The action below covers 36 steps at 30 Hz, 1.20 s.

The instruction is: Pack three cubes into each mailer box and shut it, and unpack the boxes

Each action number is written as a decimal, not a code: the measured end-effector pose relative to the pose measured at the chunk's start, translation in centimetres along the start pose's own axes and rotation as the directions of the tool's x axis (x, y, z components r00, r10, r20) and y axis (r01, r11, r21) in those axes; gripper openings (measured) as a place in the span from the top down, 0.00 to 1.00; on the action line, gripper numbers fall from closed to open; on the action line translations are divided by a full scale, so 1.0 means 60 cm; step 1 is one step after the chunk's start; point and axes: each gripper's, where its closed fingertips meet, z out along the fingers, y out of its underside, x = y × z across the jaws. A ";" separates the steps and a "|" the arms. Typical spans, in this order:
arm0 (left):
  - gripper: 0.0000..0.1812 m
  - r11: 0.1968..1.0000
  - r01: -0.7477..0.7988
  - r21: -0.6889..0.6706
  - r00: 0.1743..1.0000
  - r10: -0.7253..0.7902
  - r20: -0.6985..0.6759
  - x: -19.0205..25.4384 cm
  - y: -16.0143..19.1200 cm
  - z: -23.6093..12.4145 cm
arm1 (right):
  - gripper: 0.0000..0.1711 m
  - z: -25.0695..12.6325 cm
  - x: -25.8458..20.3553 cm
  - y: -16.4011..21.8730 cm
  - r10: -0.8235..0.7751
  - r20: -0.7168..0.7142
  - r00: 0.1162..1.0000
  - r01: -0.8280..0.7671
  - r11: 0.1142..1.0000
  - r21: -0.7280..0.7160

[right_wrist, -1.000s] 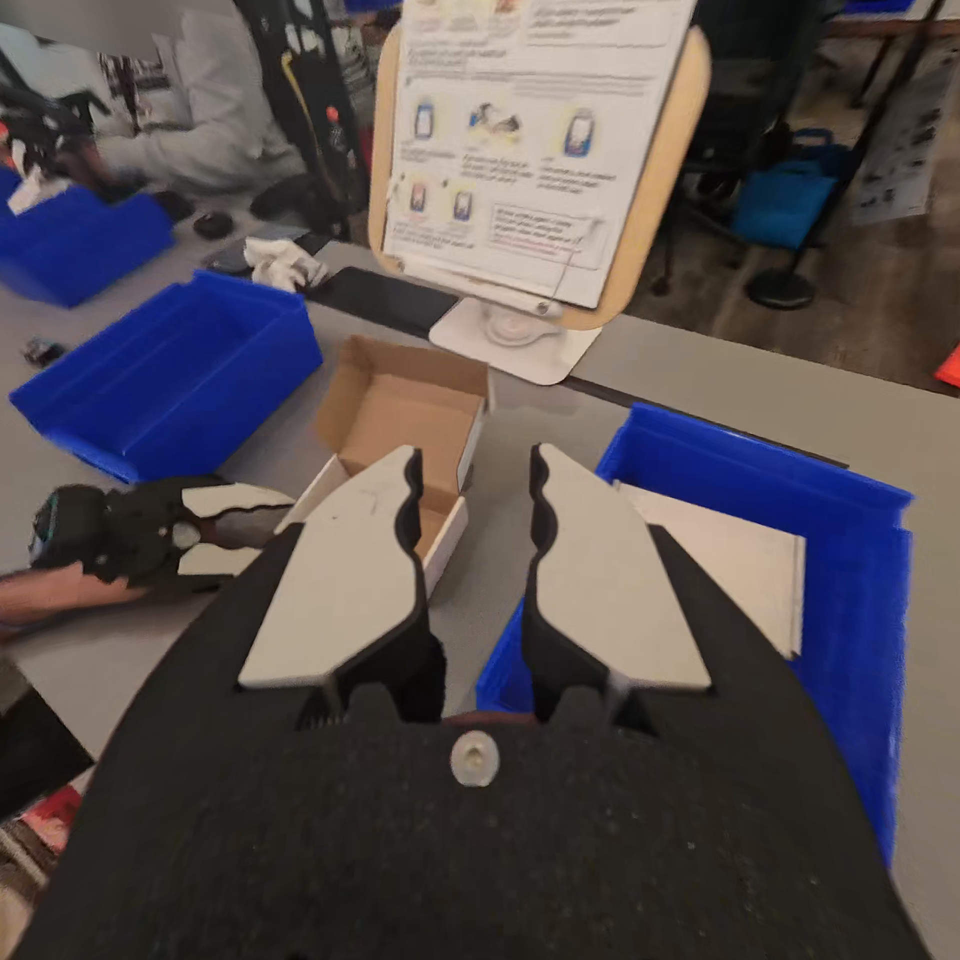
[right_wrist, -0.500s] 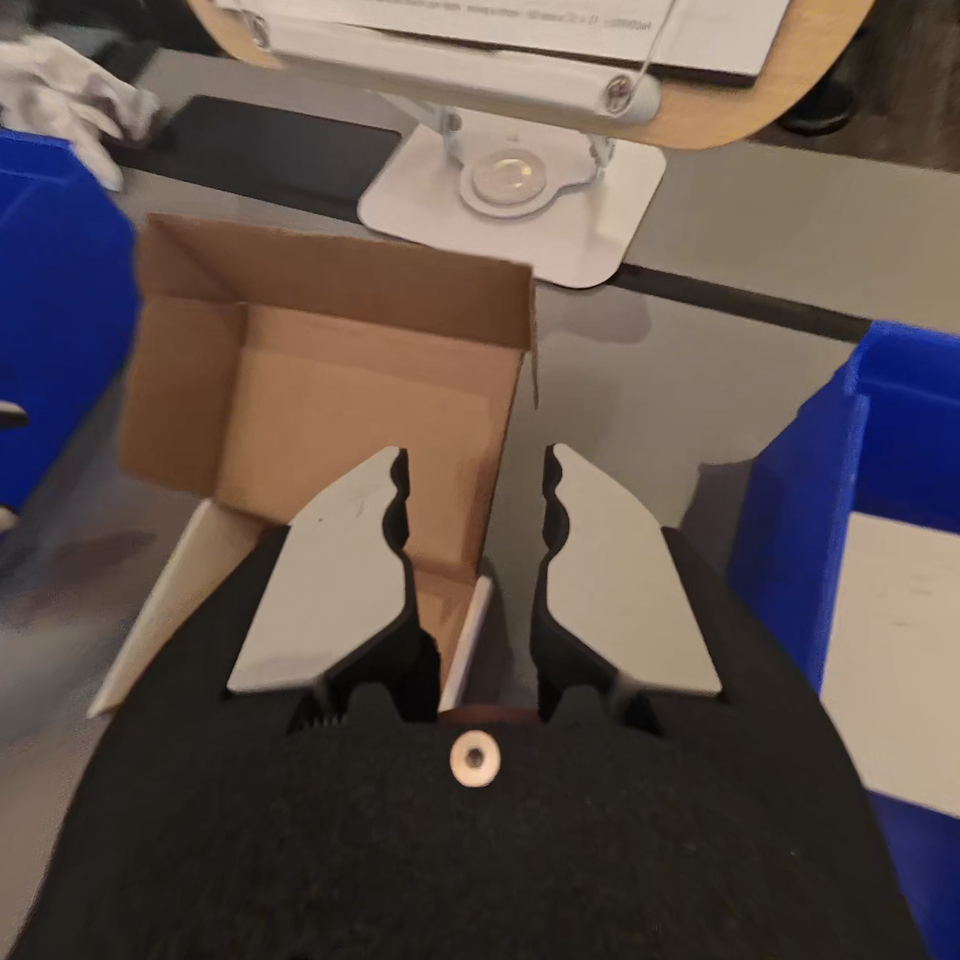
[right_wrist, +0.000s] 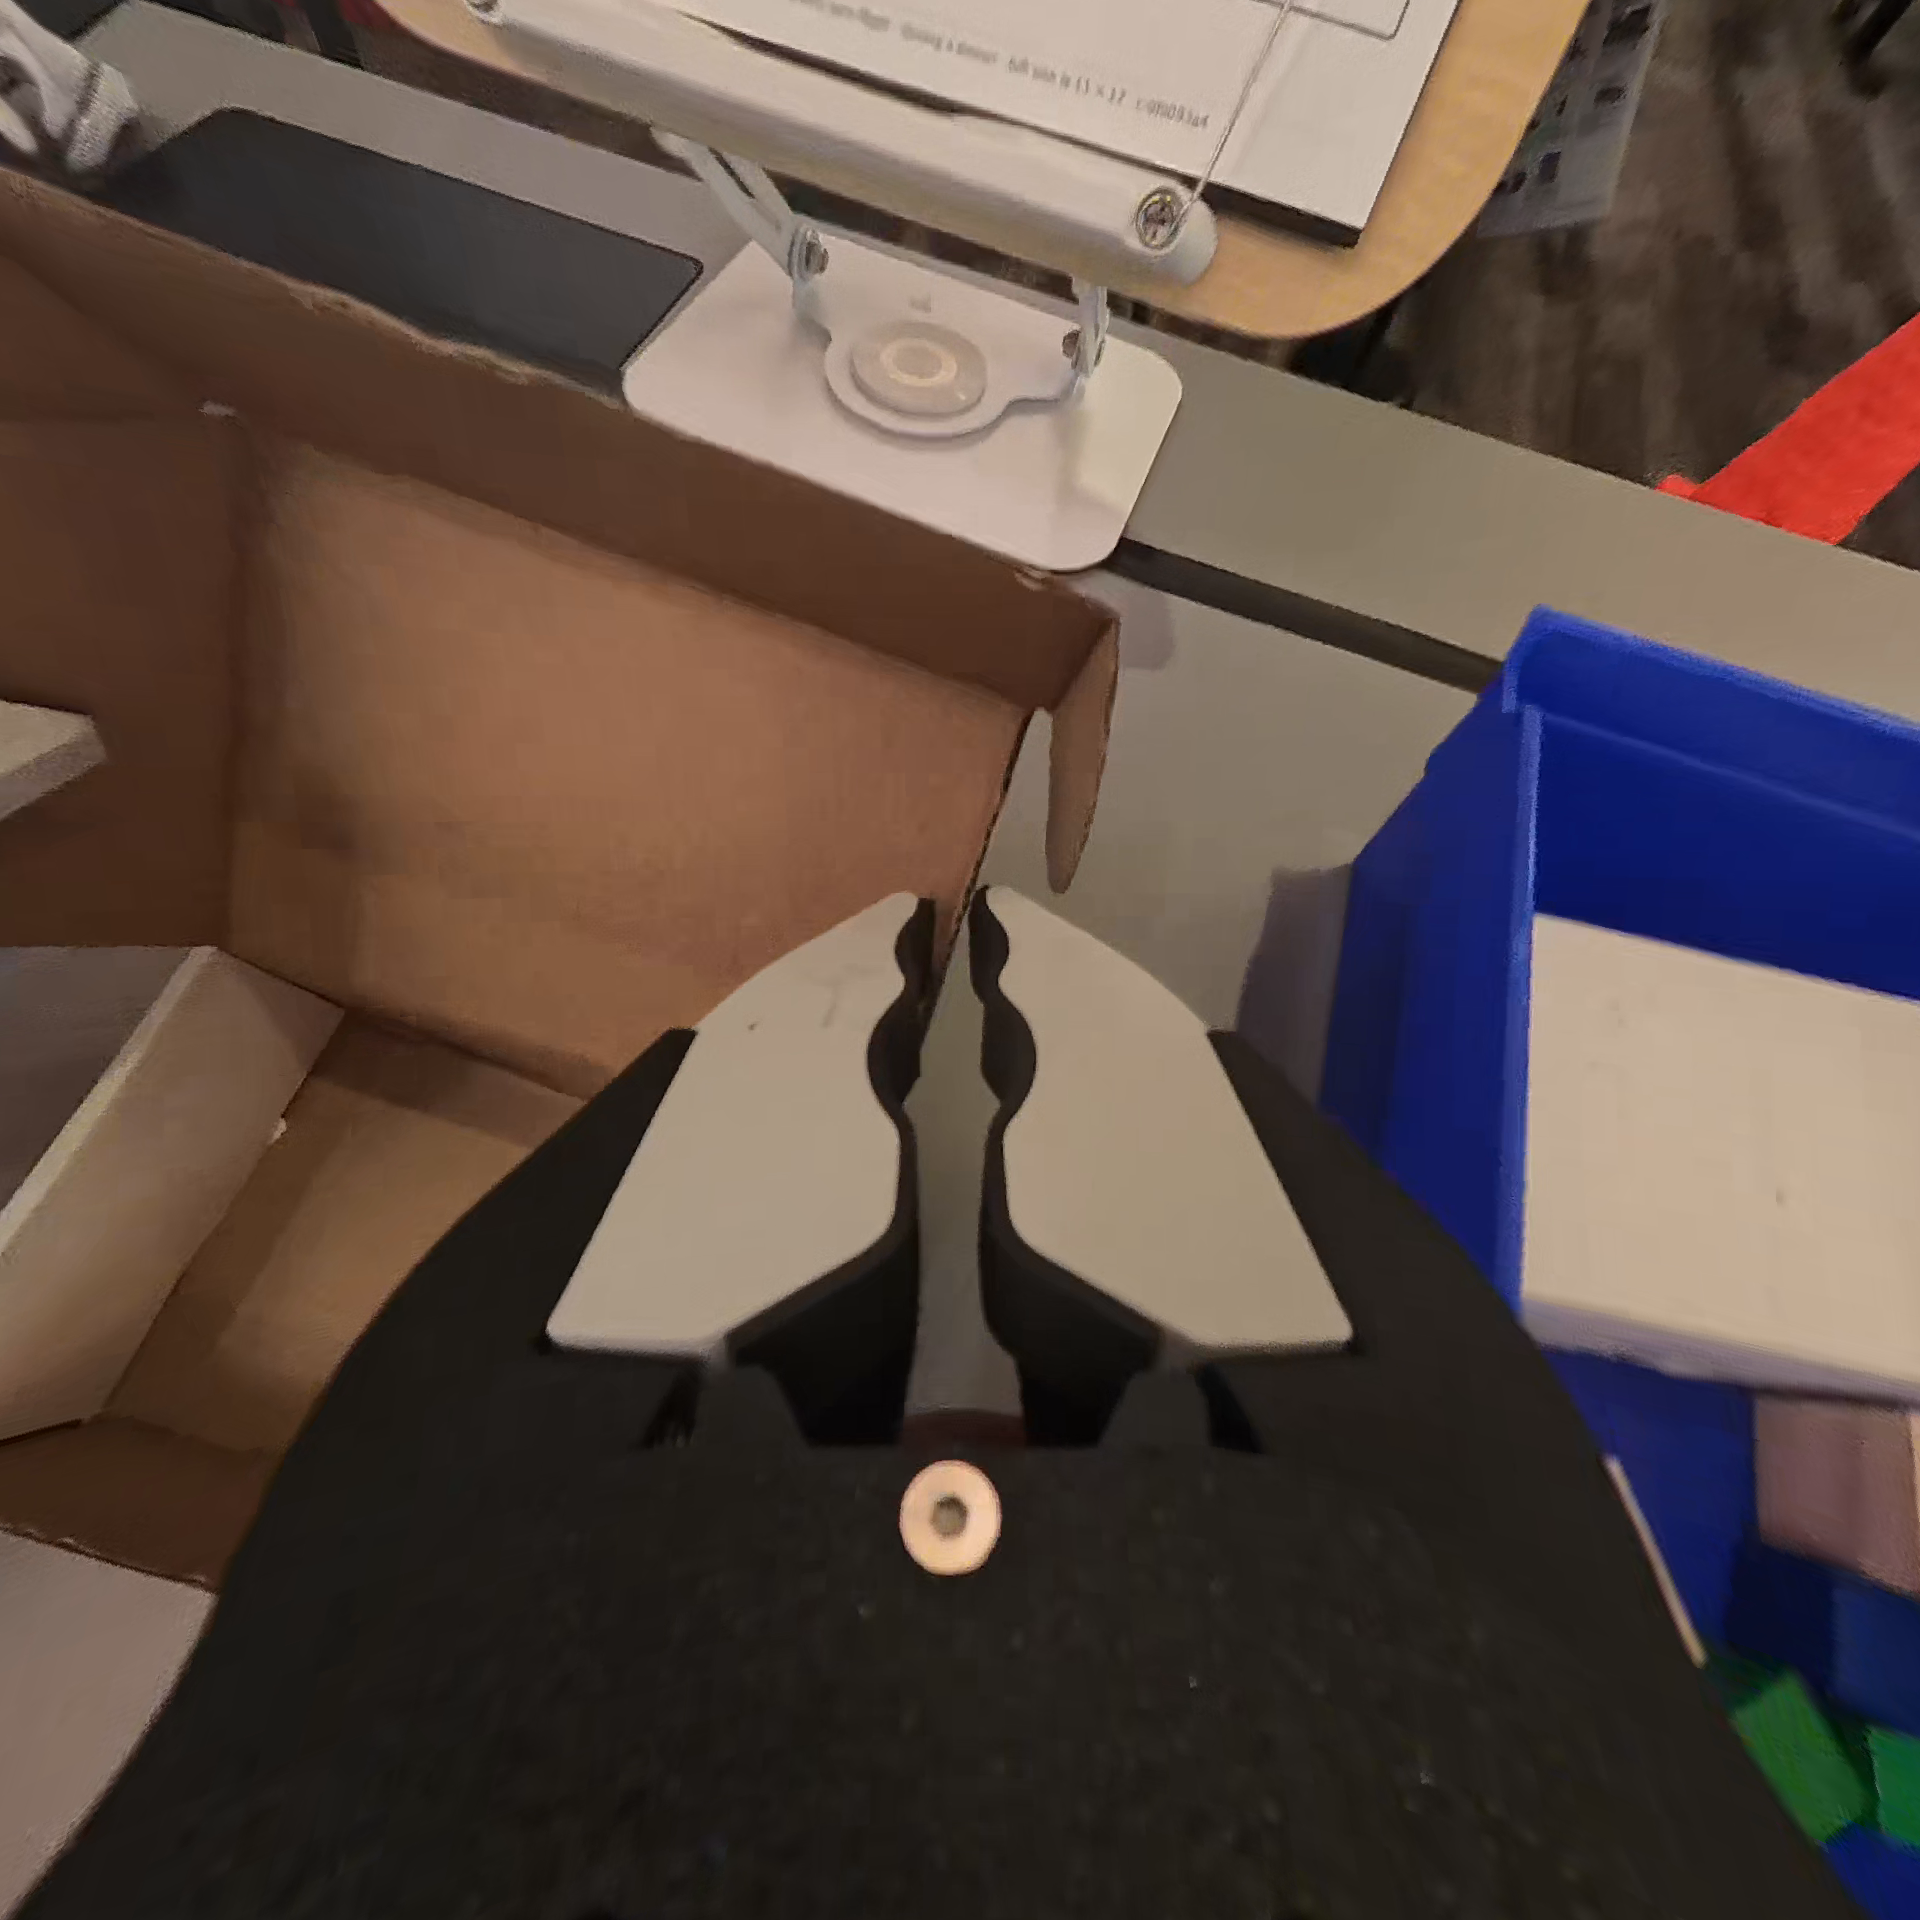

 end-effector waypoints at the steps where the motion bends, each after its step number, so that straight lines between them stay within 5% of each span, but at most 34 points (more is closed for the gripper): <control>1: 0.93 0.998 -0.055 0.016 0.998 0.054 0.028 0.010 0.008 -0.013 | 0.96 -0.013 -0.009 0.010 0.003 -0.011 1.000 -0.003 1.000 0.016; 11: 0.94 0.939 -0.319 0.132 0.932 0.285 0.223 0.074 0.062 -0.107 | 0.95 -0.141 -0.070 0.068 -0.044 -0.263 0.964 0.104 0.970 0.220; 23: 0.95 0.963 -0.265 0.051 0.963 0.262 0.060 0.127 0.133 -0.188 | 0.95 -0.229 -0.124 0.157 -0.016 -0.118 0.993 0.045 0.966 0.255; 36: 0.92 0.968 -0.233 -0.095 0.972 0.231 -0.035 0.172 0.174 -0.202 | 0.95 -0.220 -0.149 0.220 0.033 0.007 0.999 -0.033 0.997 0.076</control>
